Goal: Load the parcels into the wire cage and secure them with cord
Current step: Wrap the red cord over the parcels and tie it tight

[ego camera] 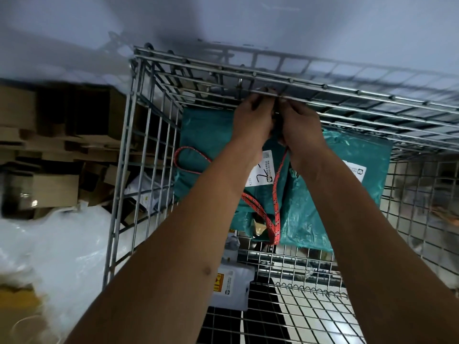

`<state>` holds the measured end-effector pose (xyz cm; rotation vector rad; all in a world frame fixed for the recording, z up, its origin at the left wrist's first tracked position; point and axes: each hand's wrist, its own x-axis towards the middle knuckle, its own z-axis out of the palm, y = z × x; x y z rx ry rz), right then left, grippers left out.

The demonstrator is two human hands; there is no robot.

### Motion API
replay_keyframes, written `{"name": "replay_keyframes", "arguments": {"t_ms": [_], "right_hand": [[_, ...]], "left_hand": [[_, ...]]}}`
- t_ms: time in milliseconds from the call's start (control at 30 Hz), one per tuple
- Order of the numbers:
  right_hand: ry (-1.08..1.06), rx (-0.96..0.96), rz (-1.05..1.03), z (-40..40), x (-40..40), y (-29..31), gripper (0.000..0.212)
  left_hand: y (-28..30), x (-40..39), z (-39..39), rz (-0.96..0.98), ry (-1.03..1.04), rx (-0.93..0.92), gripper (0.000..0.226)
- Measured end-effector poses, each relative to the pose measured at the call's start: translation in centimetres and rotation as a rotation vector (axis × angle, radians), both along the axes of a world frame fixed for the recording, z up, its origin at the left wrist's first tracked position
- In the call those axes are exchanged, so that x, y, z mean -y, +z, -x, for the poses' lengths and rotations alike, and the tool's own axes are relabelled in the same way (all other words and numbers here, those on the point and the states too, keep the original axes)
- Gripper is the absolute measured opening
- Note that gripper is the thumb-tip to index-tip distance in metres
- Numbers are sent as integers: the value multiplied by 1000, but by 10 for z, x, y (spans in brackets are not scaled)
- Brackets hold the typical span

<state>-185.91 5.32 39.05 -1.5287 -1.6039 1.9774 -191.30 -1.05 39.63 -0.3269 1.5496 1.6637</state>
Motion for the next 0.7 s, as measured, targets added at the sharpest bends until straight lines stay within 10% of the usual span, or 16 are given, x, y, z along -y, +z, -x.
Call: {"name": "replay_keyframes", "arguments": {"t_ms": [433,700], "right_hand": [[-62,-18,-7,-6,10,13,12],[34,140,-80,-78,20,10,8]], "left_hand": [[12,24,-28,-70,505,90,13],[67,178,-127,263,272,16,16]]}}
